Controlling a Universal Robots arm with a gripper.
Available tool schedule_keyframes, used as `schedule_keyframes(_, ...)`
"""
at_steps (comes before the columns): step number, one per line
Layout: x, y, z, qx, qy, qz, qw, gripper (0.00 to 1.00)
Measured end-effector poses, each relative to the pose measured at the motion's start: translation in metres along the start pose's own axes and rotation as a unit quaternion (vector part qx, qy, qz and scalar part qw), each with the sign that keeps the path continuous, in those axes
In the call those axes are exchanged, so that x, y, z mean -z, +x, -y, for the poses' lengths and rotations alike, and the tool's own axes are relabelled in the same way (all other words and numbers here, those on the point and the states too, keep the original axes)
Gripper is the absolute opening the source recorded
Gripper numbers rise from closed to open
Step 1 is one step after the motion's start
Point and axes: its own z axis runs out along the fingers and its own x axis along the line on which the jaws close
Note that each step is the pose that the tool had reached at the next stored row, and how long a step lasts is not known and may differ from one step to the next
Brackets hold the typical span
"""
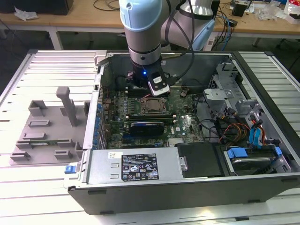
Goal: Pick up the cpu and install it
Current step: 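Install the first cpu locking lever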
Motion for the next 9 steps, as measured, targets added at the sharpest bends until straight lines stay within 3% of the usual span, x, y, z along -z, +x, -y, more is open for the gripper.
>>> schedule_keyframes(3, -0.0065, -0.0003, -0.0084, -0.004, 0.0070, 0.0026, 1.0000, 0.11)
schedule_keyframes(6, -0.0096, -0.0017, -0.0093, -0.008, 0.0134, 0.0050, 0.9999, 0.11)
schedule_keyframes(9, -0.0103, -0.0019, -0.0098, -0.009, 0.0140, 0.0054, 0.9998, 0.11)
